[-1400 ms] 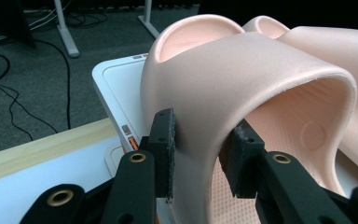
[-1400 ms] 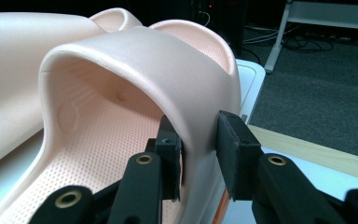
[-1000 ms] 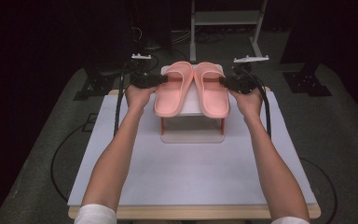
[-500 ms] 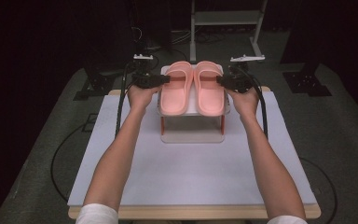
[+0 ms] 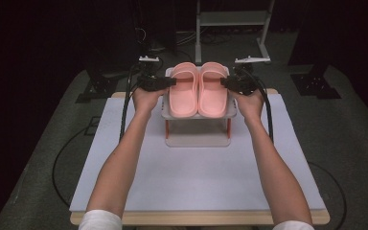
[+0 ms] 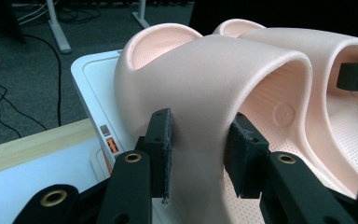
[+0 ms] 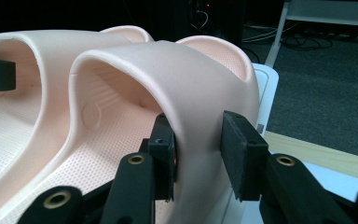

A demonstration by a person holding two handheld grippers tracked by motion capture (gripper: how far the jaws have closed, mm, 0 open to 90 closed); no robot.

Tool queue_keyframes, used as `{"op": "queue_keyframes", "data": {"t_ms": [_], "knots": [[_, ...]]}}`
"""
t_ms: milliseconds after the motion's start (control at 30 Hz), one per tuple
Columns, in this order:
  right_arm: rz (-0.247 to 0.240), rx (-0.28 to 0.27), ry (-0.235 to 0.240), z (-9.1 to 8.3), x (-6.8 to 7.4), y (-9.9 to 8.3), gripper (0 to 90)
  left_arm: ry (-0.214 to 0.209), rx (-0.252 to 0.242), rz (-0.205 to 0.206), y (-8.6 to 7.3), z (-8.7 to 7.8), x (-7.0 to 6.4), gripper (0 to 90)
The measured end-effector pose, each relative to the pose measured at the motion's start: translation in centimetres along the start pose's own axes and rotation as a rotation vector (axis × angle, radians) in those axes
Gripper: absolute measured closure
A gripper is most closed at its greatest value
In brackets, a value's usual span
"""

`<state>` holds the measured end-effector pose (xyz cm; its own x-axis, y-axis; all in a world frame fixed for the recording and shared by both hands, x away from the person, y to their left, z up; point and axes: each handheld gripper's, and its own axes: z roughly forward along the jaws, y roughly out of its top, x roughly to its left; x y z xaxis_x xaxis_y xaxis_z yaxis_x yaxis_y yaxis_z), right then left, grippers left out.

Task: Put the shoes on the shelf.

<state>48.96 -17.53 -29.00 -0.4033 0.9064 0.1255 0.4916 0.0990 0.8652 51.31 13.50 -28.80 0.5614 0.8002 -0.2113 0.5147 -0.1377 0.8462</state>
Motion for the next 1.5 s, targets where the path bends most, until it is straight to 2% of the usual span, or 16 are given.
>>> {"op": "queue_keyframes", "data": {"t_ms": [267,600,867,1067,1500], "knots": [[0.008,-0.010,0.013,0.1,-0.1,0.0,63.7,-0.005,-0.008,0.007,-0.1,0.0,-0.1,62.2],[0.032,-0.025,0.035,0.1,-0.4,-0.1,59.7,-0.029,-0.028,-0.012,-0.4,-0.2,0.2,59.9],[0.043,-0.038,0.054,-0.2,-0.3,-0.5,54.4,-0.016,-0.033,-0.013,-0.8,-0.9,0.5,56.0],[0.043,-0.054,0.061,-0.9,-0.5,-0.5,51.0,-0.018,-0.051,-0.011,-0.9,-1.4,0.4,54.4],[0.014,-0.088,0.099,-3.2,0.3,-0.2,47.0,-0.021,-0.079,0.005,-1.3,-3.0,0.2,51.1]]}}
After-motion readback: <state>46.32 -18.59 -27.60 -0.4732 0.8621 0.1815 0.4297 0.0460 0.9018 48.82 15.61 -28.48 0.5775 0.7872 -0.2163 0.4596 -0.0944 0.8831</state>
